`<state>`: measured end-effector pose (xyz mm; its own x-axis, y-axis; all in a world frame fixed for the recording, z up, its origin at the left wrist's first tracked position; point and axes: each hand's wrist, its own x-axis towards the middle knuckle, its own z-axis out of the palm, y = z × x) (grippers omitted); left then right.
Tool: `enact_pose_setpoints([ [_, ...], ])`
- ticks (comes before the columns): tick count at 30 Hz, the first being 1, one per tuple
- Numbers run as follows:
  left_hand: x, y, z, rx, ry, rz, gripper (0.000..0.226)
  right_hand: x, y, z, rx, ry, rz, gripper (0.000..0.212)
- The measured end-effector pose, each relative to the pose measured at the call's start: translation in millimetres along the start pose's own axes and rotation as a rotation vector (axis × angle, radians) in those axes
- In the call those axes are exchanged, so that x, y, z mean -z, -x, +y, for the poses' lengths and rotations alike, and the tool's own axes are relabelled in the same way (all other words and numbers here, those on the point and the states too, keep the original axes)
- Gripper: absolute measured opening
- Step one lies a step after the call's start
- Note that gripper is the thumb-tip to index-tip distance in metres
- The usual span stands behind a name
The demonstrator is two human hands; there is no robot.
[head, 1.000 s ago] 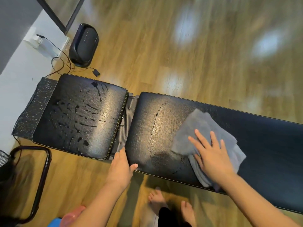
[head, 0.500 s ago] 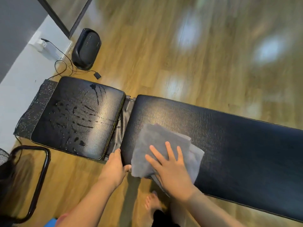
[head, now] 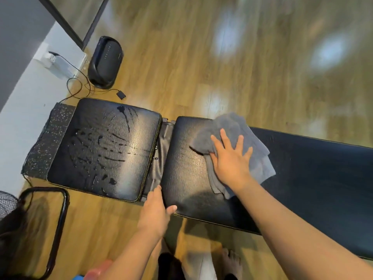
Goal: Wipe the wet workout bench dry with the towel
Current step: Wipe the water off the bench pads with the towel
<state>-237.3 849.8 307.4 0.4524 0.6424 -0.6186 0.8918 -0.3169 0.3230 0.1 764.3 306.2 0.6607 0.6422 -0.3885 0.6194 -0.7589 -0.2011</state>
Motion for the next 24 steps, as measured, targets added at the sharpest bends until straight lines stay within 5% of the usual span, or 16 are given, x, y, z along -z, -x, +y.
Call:
enact_pose_setpoints([
  [6, 2.5, -1.5, -5.4, -0.029, 0.021, -0.012, 0.073, -34.5, 32.0, -59.5, 0.248, 0.167, 0.028, 0.061],
  [12, 5.6, -6.3, -8.0, -0.024, 0.052, -0.052, 0.074, -69.4, 144.5, 10.7, 0.352, 0.260, -0.049, 0.065],
  [17, 7.2, -8.3, -4.2, 0.006, 0.016, -0.075, 0.077, -42.6, 118.7, 52.2, 0.091, 0.173, -0.038, 0.059],
  [24, 6.2, -7.0, -4.8, -0.021, 0.015, -0.058, 0.073, -9.5, -4.6, -30.3, -0.305, -0.130, 0.031, 0.052],
])
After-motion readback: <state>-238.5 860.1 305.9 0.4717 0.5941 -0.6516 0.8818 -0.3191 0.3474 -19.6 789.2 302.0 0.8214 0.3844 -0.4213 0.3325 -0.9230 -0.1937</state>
